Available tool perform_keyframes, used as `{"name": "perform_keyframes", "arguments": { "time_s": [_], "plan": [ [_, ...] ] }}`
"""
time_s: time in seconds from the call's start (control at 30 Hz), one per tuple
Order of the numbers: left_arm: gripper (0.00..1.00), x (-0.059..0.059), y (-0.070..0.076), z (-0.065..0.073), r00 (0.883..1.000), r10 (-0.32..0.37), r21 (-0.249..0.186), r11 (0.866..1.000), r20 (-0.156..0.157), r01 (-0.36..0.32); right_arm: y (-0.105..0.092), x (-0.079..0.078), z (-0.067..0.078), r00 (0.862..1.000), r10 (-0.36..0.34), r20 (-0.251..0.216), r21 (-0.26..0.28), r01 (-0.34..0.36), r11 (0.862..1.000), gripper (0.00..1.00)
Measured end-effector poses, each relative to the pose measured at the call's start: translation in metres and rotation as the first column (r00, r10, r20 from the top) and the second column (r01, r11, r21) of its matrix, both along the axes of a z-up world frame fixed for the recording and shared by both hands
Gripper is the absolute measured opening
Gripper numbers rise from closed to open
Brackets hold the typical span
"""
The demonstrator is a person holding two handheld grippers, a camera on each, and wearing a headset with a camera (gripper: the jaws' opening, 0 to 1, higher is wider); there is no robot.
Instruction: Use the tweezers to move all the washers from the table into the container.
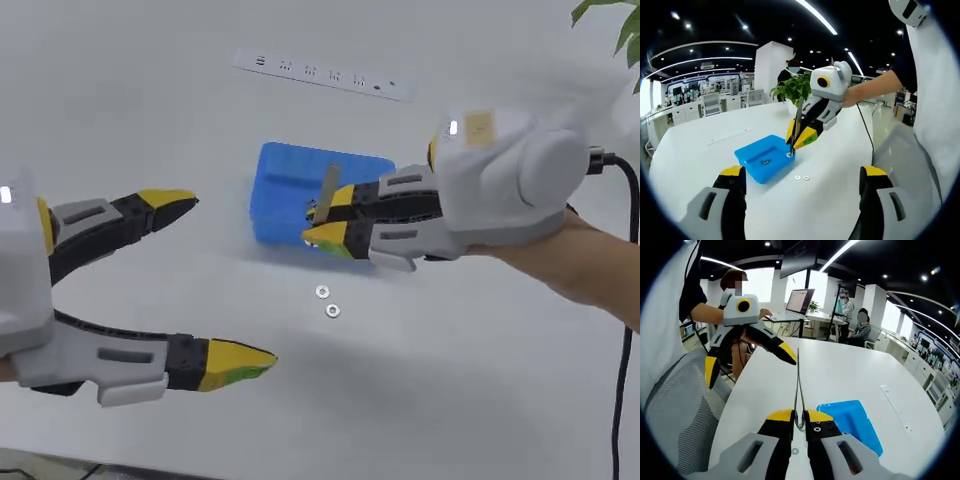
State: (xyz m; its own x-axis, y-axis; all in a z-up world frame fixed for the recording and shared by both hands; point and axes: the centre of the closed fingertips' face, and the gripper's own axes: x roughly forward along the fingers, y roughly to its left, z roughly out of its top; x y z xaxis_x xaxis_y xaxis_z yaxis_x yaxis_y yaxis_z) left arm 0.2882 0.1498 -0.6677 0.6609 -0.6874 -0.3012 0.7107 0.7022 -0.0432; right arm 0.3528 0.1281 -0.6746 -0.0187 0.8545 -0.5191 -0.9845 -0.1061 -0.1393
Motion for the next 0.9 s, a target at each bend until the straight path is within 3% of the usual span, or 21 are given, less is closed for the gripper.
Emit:
{"name": "perform_keyframes", "arguments": {
  "time_s": [0.23, 0.47, 0.8, 0.9],
  "plan": [
    [1.00, -0.002, 0.013, -0.002, 0.999, 0.037, -0.016, 0.999, -0.005, -0.037, 0.006, 0.018, 0.018, 1.000, -0.022, 0.020, 0.028, 0.021, 0.999, 0.10],
    [1.00, -0.002, 0.019, -0.008, 0.998, 0.063, -0.022, 0.998, -0.015, -0.063, 0.006, 0.046, 0.018, 0.997, -0.067, 0.022, 0.034, 0.067, 0.997, 0.10],
    [1.00, -0.001, 0.021, -0.014, 0.997, 0.070, -0.020, 0.997, -0.020, -0.071, 0.001, 0.084, -0.008, 0.995, -0.100, 0.029, -0.006, 0.100, 0.995, 0.10],
    [1.00, 0.000, 0.025, -0.017, 0.996, 0.080, -0.015, 0.997, -0.029, -0.080, 0.003, 0.095, -0.024, 0.994, -0.110, 0.015, -0.023, 0.110, 0.994, 0.10]
  ]
}}
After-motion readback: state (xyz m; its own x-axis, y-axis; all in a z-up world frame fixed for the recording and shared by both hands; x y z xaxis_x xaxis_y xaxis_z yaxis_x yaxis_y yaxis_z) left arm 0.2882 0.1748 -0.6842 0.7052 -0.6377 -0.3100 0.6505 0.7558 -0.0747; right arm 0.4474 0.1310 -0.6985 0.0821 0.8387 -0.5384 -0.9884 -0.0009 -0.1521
